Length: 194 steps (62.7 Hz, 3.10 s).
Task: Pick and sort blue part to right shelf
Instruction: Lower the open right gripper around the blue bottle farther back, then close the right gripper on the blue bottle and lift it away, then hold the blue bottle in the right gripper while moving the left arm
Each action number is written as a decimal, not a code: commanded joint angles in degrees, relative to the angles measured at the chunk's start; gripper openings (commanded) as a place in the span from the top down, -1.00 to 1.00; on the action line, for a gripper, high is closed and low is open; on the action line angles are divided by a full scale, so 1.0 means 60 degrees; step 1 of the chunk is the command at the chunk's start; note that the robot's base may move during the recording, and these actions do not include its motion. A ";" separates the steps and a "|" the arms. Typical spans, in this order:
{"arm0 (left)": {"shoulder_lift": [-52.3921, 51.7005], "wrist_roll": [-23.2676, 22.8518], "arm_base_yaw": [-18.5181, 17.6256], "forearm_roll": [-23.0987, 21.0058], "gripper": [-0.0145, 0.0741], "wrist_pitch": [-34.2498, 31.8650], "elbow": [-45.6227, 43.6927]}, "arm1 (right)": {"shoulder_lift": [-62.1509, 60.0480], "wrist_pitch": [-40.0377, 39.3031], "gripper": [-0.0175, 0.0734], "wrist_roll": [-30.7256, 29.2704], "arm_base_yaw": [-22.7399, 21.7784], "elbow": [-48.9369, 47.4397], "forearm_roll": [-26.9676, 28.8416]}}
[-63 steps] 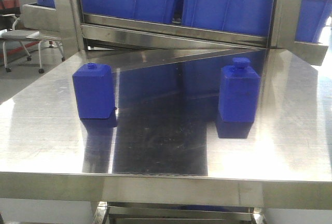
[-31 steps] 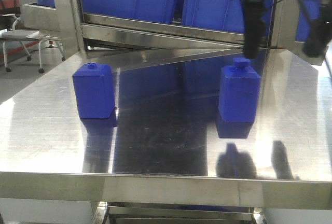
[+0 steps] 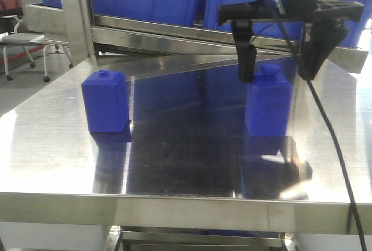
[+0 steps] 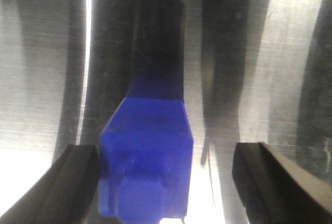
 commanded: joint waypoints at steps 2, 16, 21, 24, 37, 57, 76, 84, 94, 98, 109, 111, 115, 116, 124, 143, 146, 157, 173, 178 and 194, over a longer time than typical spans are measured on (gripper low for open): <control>-0.0209 -0.0059 -0.0045 -0.0067 0.37 -0.0831 0.0218 | -0.0254 -0.0114 -0.71 0.0013 -0.0012 -0.0328 0.0056; -0.0209 -0.0059 -0.0045 -0.0067 0.37 -0.0831 0.0218 | 0.0178 -0.0201 -0.71 0.0039 -0.0012 -0.0328 0.0132; -0.0209 -0.0059 -0.0045 -0.0067 0.37 -0.0831 0.0218 | 0.0262 -0.0201 -0.71 0.0094 -0.0012 -0.0328 0.0132; -0.0209 -0.0059 -0.0045 -0.0067 0.37 -0.0831 0.0218 | 0.0295 -0.0230 -0.71 0.0106 -0.0012 -0.0328 0.0132; -0.0209 -0.0059 -0.0045 -0.0067 0.37 -0.0831 0.0218 | 0.0317 -0.0253 -0.53 0.0115 0.0007 -0.0328 0.0132; -0.0209 -0.0059 -0.0045 -0.0067 0.37 -0.0831 0.0218 | 0.0166 -0.0244 -0.32 0.0117 0.0020 -0.0328 0.0132; -0.0209 -0.0059 -0.0045 -0.0067 0.37 -0.0831 0.0218 | -0.1481 -0.1173 -0.32 -0.1012 -0.0173 0.0429 -0.0222; -0.0209 -0.0059 -0.0045 -0.0067 0.37 -0.0831 0.0218 | -0.2628 -0.2610 -0.32 -0.1748 -0.0502 0.1724 -0.0213; -0.0209 -0.0059 -0.0045 -0.0067 0.37 -0.0831 0.0218 | -0.4232 -0.4613 -0.32 -0.3124 -0.1158 0.3755 0.0284; -0.0209 -0.0059 -0.0045 -0.0067 0.37 -0.0831 0.0218 | -0.4858 -0.5371 -0.32 -0.3879 -0.1452 0.4566 0.0640; -0.0209 -0.0059 -0.0045 -0.0067 0.37 -0.0831 0.0218 | -0.6272 -0.7115 -0.32 -0.5374 -0.2446 0.6458 0.1197; -0.0209 -0.0059 -0.0045 -0.0067 0.37 -0.0831 0.0218 | -0.6561 -0.7404 -0.32 -0.5446 -0.2644 0.6750 0.1224; -0.0209 -0.0059 -0.0045 -0.0067 0.37 -0.0831 0.0218 | -0.7091 -0.7998 -0.32 -0.5439 -0.3108 0.7416 0.1224; -0.0209 -0.0059 -0.0045 -0.0067 0.37 -0.0831 0.0218 | -0.7214 -0.8124 -0.32 -0.5441 -0.3190 0.7543 0.1224; -0.0209 -0.0059 -0.0045 -0.0067 0.37 -0.0831 0.0218 | -0.8337 -0.9149 -0.32 -0.5419 -0.3727 0.8567 0.1224; -0.0209 -0.0059 -0.0045 -0.0067 0.37 -0.0831 0.0218 | -1.1279 -1.0622 -0.32 -0.5419 -0.3883 1.0680 0.1188; -0.0209 -0.0059 -0.0045 -0.0067 0.37 -0.0831 0.0218 | -1.1771 -1.0631 -0.32 -0.5419 -0.3883 1.0892 0.1128; -0.0209 -0.0059 -0.0045 -0.0067 0.37 -0.0831 0.0218 | -1.3470 -1.0404 -0.32 -0.5419 -0.3883 1.1401 0.0954; -0.0209 -0.0059 -0.0045 -0.0067 0.37 -0.0831 0.0218 | -1.5295 -0.9930 -0.32 -0.5419 -0.3883 1.1523 0.0954; -0.0209 -0.0059 -0.0045 -0.0067 0.37 -0.0831 0.0218 | -1.5512 -0.9930 -0.32 -0.5419 -0.3883 1.1523 0.0954; -0.0209 -0.0059 -0.0045 -0.0067 0.37 -0.0831 0.0218 | -1.5522 -0.9930 -0.32 -0.5419 -0.3883 1.1523 0.0954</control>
